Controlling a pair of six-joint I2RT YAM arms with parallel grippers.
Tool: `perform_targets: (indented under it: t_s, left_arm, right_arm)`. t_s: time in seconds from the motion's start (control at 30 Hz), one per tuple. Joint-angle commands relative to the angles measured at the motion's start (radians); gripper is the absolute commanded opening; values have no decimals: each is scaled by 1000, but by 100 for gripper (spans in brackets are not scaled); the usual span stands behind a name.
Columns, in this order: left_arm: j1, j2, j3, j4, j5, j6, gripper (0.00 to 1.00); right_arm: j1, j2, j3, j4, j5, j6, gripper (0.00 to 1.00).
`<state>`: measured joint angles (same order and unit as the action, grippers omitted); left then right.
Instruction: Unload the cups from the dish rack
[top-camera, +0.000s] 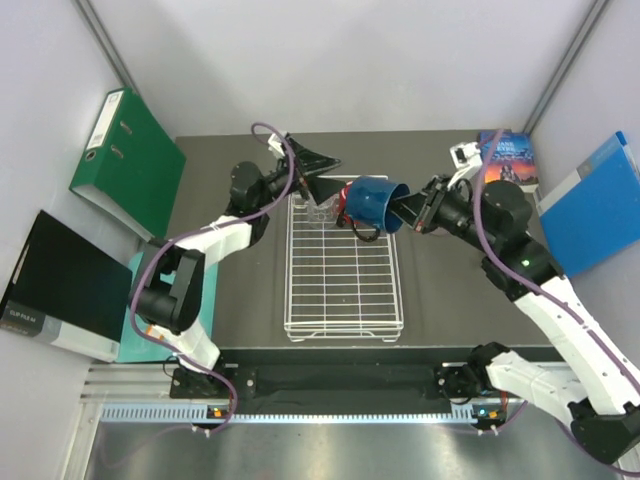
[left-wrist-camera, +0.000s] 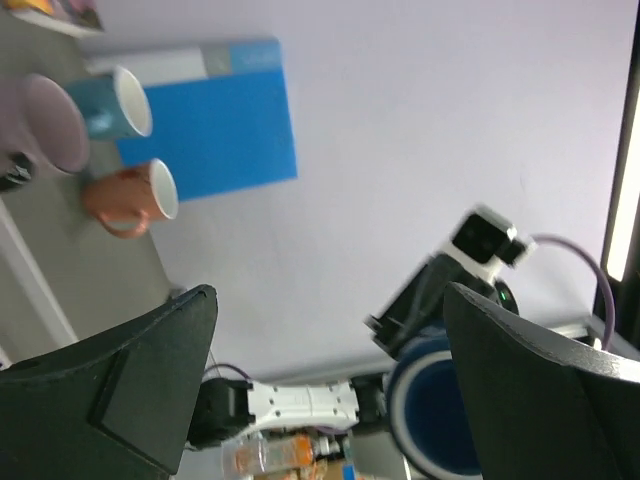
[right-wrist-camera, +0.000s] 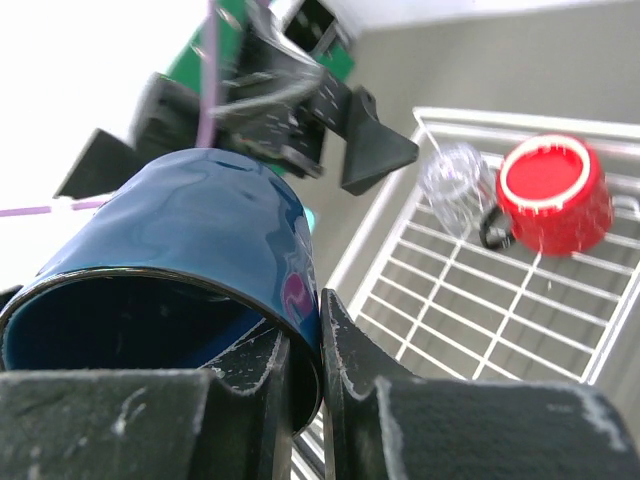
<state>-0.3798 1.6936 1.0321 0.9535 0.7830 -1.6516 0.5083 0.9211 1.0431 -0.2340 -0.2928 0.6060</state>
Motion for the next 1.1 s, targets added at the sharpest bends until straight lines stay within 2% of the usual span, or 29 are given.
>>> perform_targets:
  t_s: [0.0,0.17,0.37,0.47,0.67,0.77,0.87,0.93,1.07]
  left_arm:
    - [90,-8,5,-100,-24,90,99]
    - [143,-44,-23,-188,-60,114,99]
    - [142,-210,-59,-530,-148,309,99]
    - [142,-311,-87,-672,-200,392,99]
    - [140,-486,-110,-951,-392,532,99]
    - [137,-511,-70,-1084,-493,582,99]
    - [125,-529,-66,-1156,-533,601,99]
    - [124,-537,-72,-1194,-545,610,99]
    - [124,-564,-90,-1237,-536,628,99]
  right_arm:
    - [6,-79,120,62,23,18,0]
    - [4,-77,204,-169,252,54,0]
    - [1,-41,239,-497,591,221,0]
    - [1,14,277,-640,680,299,0]
    - [1,100,331,-776,825,458,0]
    - [-1,166,386,-875,909,572,0]
    - [-2,215,408,-901,931,626,0]
    - [-25,229,385,-849,914,612,0]
    - [-125,246,263,-745,770,510,0]
